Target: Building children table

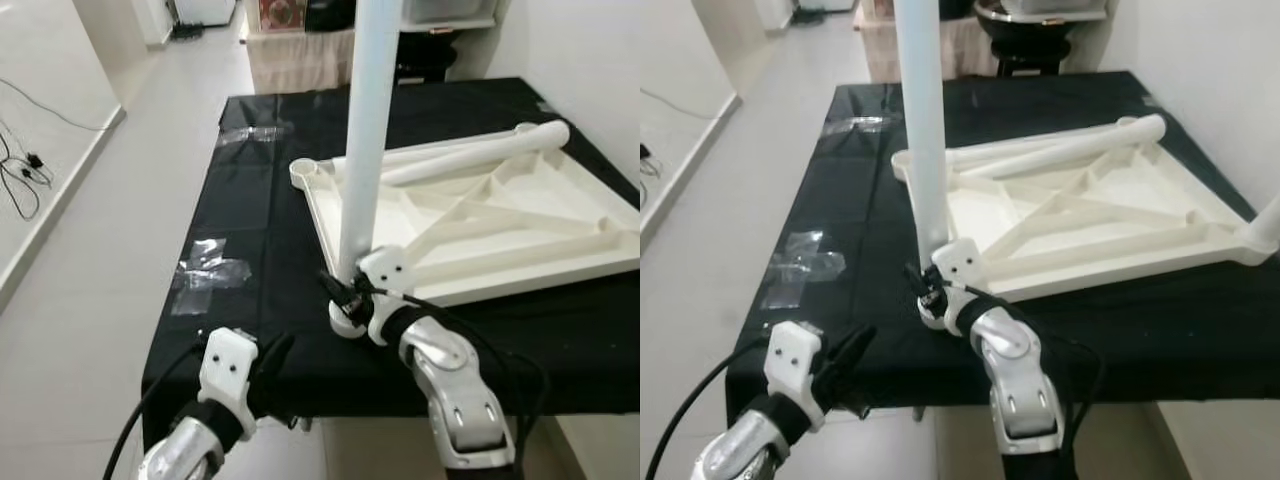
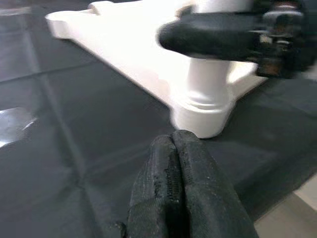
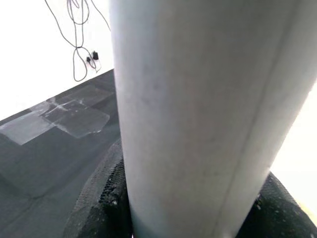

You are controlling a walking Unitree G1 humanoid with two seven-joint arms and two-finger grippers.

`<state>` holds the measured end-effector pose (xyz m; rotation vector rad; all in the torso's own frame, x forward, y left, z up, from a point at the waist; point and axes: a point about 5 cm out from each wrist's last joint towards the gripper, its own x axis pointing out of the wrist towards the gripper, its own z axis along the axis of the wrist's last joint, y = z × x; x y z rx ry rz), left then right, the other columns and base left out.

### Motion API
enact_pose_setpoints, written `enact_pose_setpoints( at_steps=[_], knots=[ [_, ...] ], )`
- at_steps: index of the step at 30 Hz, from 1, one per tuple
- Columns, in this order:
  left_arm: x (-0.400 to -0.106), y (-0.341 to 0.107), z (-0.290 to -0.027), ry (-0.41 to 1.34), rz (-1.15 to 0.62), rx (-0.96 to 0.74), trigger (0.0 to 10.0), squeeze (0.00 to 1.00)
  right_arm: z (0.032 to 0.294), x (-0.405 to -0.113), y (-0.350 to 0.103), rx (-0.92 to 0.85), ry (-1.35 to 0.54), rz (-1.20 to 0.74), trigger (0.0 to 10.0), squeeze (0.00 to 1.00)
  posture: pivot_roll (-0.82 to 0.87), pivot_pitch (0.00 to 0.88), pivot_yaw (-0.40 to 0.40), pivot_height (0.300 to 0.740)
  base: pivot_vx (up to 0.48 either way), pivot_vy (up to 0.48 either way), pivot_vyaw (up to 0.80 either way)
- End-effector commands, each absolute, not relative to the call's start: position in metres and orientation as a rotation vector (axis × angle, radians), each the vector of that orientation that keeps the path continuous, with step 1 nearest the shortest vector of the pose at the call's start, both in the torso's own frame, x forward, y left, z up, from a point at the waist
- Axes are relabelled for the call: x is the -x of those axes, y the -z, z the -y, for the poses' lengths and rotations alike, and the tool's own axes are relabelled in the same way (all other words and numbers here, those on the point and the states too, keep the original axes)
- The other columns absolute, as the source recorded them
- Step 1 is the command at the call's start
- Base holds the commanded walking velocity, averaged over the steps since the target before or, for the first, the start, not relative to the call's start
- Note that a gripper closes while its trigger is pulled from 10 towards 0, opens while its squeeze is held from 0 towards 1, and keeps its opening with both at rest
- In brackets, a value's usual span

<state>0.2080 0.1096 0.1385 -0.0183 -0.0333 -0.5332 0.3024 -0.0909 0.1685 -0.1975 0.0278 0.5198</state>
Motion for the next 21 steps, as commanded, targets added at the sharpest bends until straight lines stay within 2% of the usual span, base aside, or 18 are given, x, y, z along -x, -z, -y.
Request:
enact_pose_setpoints(
  at_steps=[1,2,5,6,7,13,15,16,17,18,21],
  knots=[
    [-0.207,-0.132,-0.110,0.547,-0.003,0.015,10.0,0.00,0.104,-0.309,-0.144,0.214,-0.435,-0.148,1.4,0.00,0.07,0.162,0.030,0.740,0.000,0.000,0.00],
    [-0.207,-0.132,-0.110,0.546,-0.004,0.015,10.0,0.00,0.101,-0.310,-0.145,0.203,-0.436,-0.147,10.0,0.00,0.07,0.162,0.030,0.740,0.000,0.000,0.00],
    [-0.208,-0.132,-0.110,0.526,0.001,0.022,10.0,0.00,0.096,-0.315,-0.160,0.147,-0.468,-0.088,10.0,0.00,0.07,0.155,0.016,0.740,0.000,0.000,0.00],
    [-0.208,-0.132,-0.110,0.520,0.003,0.023,10.0,0.00,0.094,-0.315,-0.167,0.111,-0.481,-0.063,10.0,0.82,0.07,0.155,0.016,0.740,0.000,0.000,0.00],
    [-0.209,-0.132,-0.109,0.517,0.005,0.024,10.0,0.00,0.093,-0.319,-0.177,0.087,-0.533,-0.022,10.0,1.00,0.06,0.150,0.007,0.740,0.000,0.000,0.00],
    [-0.210,-0.132,-0.108,0.516,0.006,0.026,10.0,0.00,0.090,-0.327,-0.200,0.046,-0.724,0.063,10.0,1.00,0.06,0.150,0.005,0.740,0.000,0.000,0.00],
    [-0.211,-0.132,-0.108,0.519,0.008,0.026,10.0,0.00,0.093,-0.328,-0.216,0.136,-1.004,0.112,10.0,0.97,0.05,0.148,0.016,0.740,0.000,0.000,0.00],
    [-0.211,-0.132,-0.108,0.519,0.008,0.026,10.0,0.00,0.093,-0.328,-0.216,0.136,-1.004,0.112,10.0,0.97,0.05,0.148,0.016,0.740,0.000,0.000,0.00],
    [-0.212,-0.132,-0.108,0.520,0.008,0.026,10.0,0.00,0.095,-0.327,-0.220,0.180,-1.101,0.119,10.0,0.97,0.05,0.148,0.016,0.740,0.000,0.000,0.00],
    [-0.212,-0.132,-0.108,0.522,0.009,0.026,10.0,0.00,0.098,-0.330,-0.223,0.224,-1.158,0.118,10.0,0.00,0.06,0.148,0.016,0.740,0.000,0.000,0.00],
    [-0.212,-0.132,-0.108,0.522,0.009,0.026,10.0,0.00,0.105,-0.338,-0.221,0.266,-1.250,0.063,10.0,0.00,0.06,0.149,0.018,0.740,0.000,0.000,0.00]
  ],
)
